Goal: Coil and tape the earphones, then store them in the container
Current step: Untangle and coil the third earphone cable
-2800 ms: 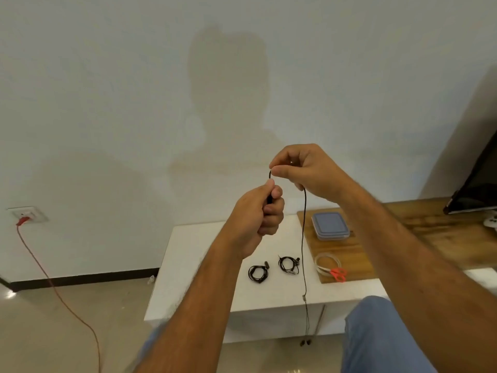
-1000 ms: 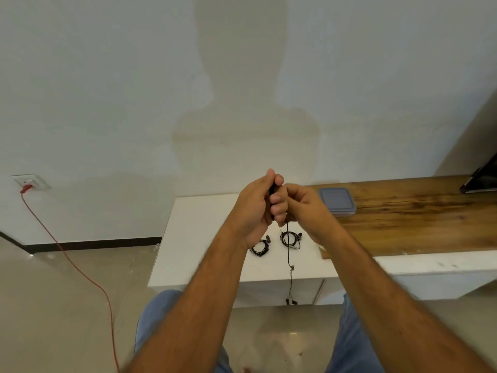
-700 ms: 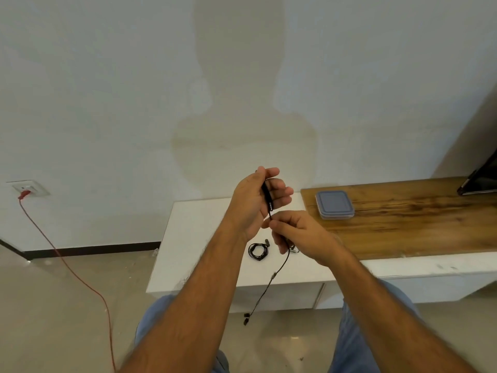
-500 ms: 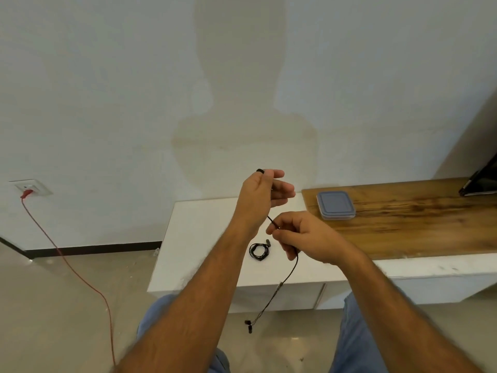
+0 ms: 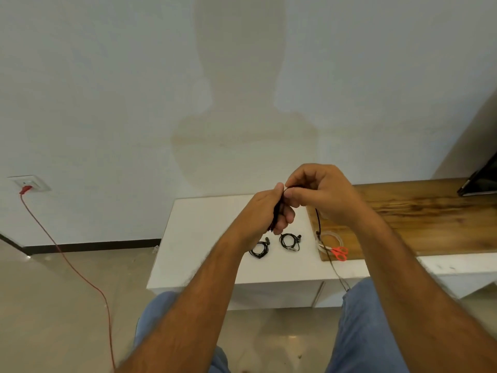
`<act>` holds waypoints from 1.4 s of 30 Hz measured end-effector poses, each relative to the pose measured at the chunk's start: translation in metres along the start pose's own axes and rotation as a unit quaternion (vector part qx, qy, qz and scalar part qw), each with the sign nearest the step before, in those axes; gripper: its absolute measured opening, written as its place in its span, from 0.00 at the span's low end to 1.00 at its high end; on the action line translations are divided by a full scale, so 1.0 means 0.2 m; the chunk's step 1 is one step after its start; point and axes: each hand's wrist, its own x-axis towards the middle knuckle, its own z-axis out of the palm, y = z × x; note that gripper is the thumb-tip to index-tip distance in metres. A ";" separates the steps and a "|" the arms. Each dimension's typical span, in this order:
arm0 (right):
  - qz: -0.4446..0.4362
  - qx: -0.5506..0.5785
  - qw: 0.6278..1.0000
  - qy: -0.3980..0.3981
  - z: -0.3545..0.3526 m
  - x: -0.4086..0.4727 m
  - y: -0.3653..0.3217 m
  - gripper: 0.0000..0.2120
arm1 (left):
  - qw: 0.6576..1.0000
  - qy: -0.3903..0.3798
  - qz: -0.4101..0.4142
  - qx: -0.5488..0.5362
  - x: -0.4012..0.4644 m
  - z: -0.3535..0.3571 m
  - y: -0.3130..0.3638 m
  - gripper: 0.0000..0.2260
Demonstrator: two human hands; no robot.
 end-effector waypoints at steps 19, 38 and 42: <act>0.143 0.151 0.977 -0.036 0.29 -0.20 0.25 0.10 | 0.968 0.035 0.025 -0.248 0.00 0.01 0.01 0.12; 0.022 -0.117 0.992 -0.052 0.12 -0.18 -0.10 0.11 | 0.997 0.044 -0.048 0.039 -0.18 0.01 -0.05 0.20; 0.025 -0.027 0.999 -0.029 0.10 -0.18 -0.10 0.06 | 0.996 0.001 -0.068 -0.052 -0.24 0.05 -0.04 0.24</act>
